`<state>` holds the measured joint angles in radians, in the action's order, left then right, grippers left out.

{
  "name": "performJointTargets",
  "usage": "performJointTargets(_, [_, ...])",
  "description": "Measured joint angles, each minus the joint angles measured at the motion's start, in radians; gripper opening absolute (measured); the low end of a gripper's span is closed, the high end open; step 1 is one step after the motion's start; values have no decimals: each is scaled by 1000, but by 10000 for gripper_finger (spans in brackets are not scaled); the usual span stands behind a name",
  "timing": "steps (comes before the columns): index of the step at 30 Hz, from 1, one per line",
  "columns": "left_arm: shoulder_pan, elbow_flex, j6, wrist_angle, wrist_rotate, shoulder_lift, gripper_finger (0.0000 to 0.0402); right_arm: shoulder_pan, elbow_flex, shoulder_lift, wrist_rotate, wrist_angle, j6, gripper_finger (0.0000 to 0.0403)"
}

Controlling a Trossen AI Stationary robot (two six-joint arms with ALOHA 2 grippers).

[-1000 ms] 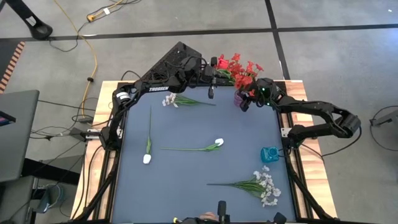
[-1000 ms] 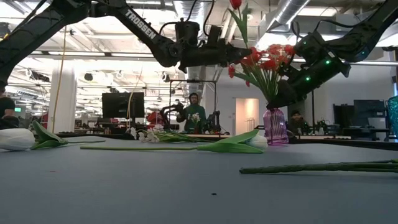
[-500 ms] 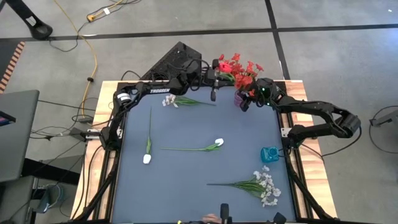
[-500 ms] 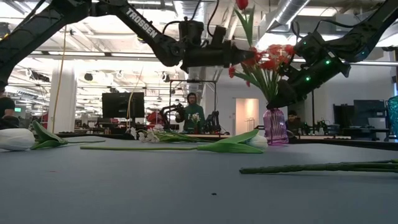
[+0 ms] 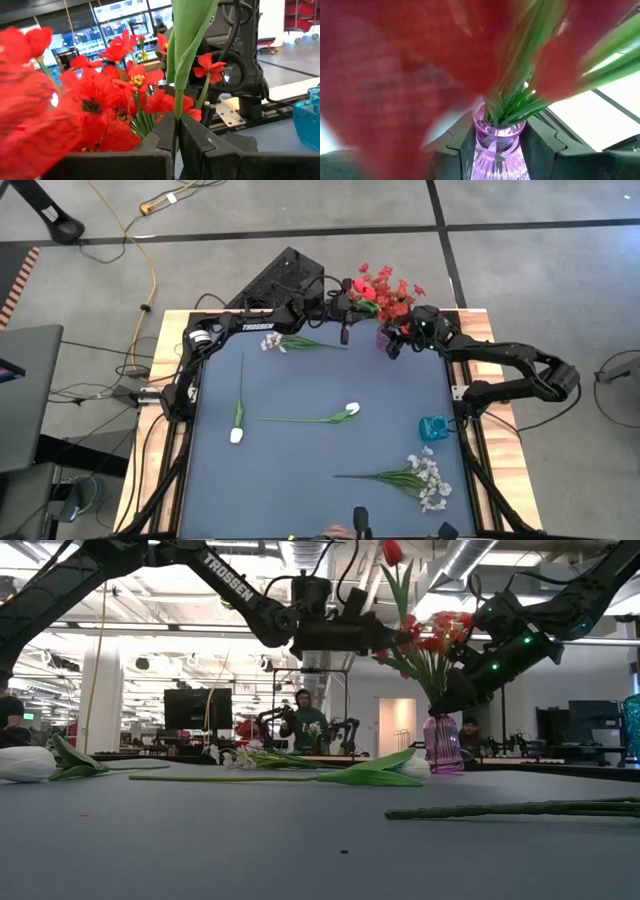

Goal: Sort flowers into vase by color
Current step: Put the red tulip into the purple vase

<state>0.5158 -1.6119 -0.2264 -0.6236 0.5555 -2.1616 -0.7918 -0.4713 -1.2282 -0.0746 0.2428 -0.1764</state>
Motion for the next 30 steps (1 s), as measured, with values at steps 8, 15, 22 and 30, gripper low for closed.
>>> performJointTargets(8, [-27, 0, 21, -3, -115, 0, 0, -1, 1, -1, -3, 28, 16, 157])
performJointTargets(15, [-35, 0, 65, 6, -177, 0, 0, -1, 2, -2, -3, 39, 26, 157])
performJointTargets(22, [-29, -5, 237, -139, -169, -102, 0, -1, 2, -2, -3, 39, 28, 157])
performJointTargets(30, [-36, -48, 326, -191, -184, -150, 0, -1, 1, -1, -4, 35, 14, 157])
